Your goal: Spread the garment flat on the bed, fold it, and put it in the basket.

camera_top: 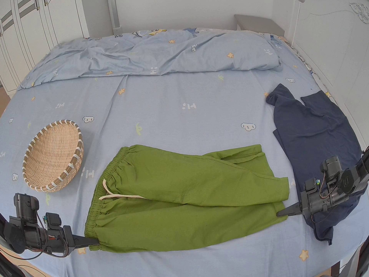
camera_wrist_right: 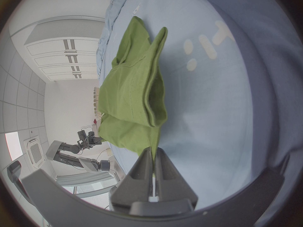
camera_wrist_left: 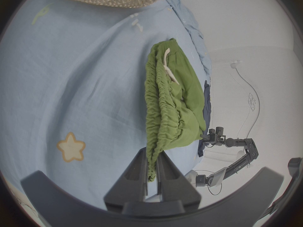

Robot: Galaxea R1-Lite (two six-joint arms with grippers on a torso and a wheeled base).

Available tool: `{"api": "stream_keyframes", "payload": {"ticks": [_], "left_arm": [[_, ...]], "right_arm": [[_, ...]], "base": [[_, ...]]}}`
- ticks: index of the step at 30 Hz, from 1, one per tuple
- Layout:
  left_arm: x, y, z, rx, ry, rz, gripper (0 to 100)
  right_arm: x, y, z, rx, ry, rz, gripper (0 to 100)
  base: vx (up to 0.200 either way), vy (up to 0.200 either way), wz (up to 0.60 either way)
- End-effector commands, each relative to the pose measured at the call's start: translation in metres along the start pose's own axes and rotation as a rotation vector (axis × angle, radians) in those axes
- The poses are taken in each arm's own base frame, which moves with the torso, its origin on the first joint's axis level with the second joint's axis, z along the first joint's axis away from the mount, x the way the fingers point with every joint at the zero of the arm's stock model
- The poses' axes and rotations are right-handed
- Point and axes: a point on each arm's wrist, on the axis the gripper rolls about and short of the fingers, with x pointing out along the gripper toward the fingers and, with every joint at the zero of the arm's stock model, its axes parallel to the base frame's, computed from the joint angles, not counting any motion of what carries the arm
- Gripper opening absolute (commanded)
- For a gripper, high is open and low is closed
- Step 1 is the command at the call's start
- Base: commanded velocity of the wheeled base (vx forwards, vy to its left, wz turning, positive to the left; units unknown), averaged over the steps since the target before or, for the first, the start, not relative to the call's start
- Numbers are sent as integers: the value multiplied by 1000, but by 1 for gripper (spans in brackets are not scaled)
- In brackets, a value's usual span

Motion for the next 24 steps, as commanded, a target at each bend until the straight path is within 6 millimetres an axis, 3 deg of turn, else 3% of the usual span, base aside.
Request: {"api": "stream_keyframes", "payload": {"ticks": [1,7,9,15,24], "left_arm": [[-10,-14,7,-14,5,4,0],[-29,-34,22,-81,79,48,0],[-37,-26,23,-29,94,73,0],[-33,-3,28,-20,161,122,0],[-28,0,25,-43,198,132,0]], "right_arm": [[-18,32,-27,-79,-23,7,0],[-19,39,-43,-83,-7,-81,0],[-17,35,-53,-62,18,-94,0],[-15,27,-77,-10,67,-120,0],[-7,21,-104,-33,93,-165,0]], "base": [[0,0,0],[0,0,0],[0,0,0],[0,0,0],[0,0,0]]}}
